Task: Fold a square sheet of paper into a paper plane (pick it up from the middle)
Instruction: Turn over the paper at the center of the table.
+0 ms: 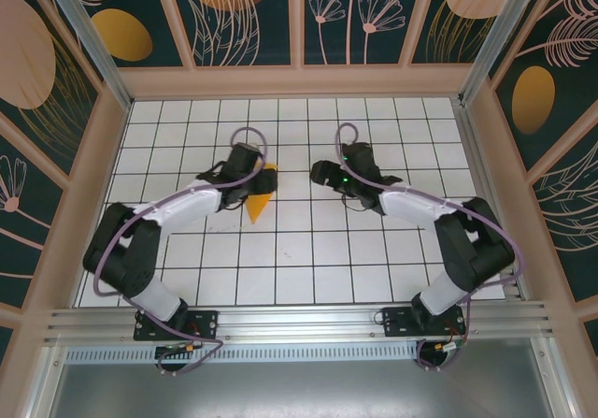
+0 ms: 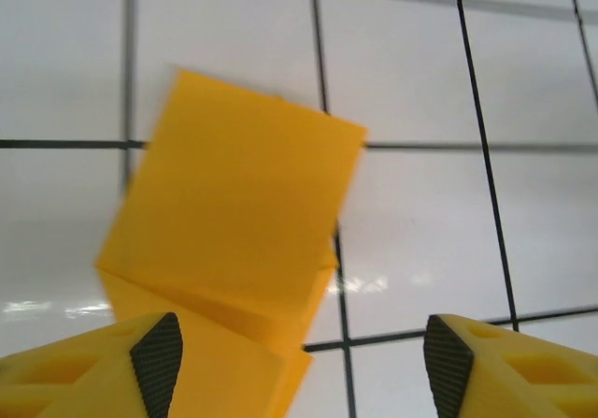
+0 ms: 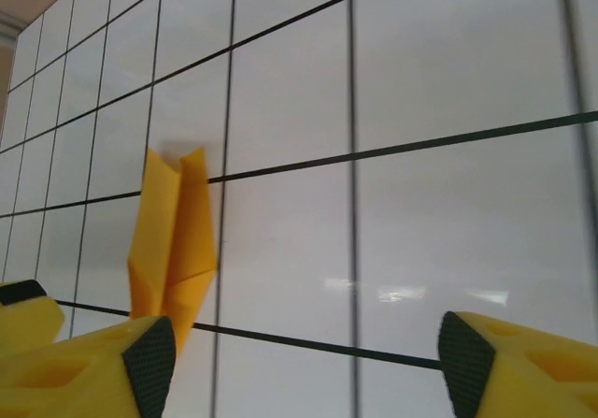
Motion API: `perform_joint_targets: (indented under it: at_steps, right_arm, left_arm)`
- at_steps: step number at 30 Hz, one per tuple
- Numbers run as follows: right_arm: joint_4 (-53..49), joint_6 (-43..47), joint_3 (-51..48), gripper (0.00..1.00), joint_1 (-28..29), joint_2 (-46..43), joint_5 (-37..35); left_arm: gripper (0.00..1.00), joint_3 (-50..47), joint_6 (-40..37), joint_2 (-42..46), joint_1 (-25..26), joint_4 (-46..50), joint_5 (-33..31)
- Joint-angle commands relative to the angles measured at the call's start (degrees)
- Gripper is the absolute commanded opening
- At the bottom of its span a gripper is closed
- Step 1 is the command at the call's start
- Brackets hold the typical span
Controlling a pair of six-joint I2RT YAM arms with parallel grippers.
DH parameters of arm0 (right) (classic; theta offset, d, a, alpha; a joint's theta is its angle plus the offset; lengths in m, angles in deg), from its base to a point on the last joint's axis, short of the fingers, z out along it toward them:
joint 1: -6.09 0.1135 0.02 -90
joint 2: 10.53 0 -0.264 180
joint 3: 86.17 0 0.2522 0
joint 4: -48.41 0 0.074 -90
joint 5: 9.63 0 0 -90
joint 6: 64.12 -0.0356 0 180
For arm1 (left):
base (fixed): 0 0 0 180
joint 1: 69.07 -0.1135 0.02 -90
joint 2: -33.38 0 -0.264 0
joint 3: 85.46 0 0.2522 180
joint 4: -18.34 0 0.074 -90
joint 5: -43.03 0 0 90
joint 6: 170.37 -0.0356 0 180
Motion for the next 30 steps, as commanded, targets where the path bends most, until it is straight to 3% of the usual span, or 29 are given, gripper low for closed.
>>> perform_joint_targets:
  at_steps: [1,9,17,23,30]
  right_arm:
    - [-3.0,-1.6,6.7,0.66,5.1,5.5,-3.4]
    - [-5.2,-1.2,22.0,0.38,14.1,19.5,1.3]
    - [-9.7,-0.6,33.0,0.17,17.0,29.3,4.0]
    - [-14.6,1.2,37.2,0.15,17.5,33.5,4.7]
    - [-19.7,7.0,36.3,0.15,16.8,34.6,3.2]
  left_arm:
    - [0.74,-5.1,5.8,3.3,-4.2,-3.5,5.2]
    - [0.76,-15.1,12.9,5.7,-14.7,-11.8,13.5]
    - [0.8,-18.1,15.8,7.3,-19.6,-12.6,12.1]
    - [0.85,-18.2,15.5,7.0,-19.9,-12.3,11.4]
    - [0.98,-18.0,16.0,6.7,-19.9,-13.1,13.0]
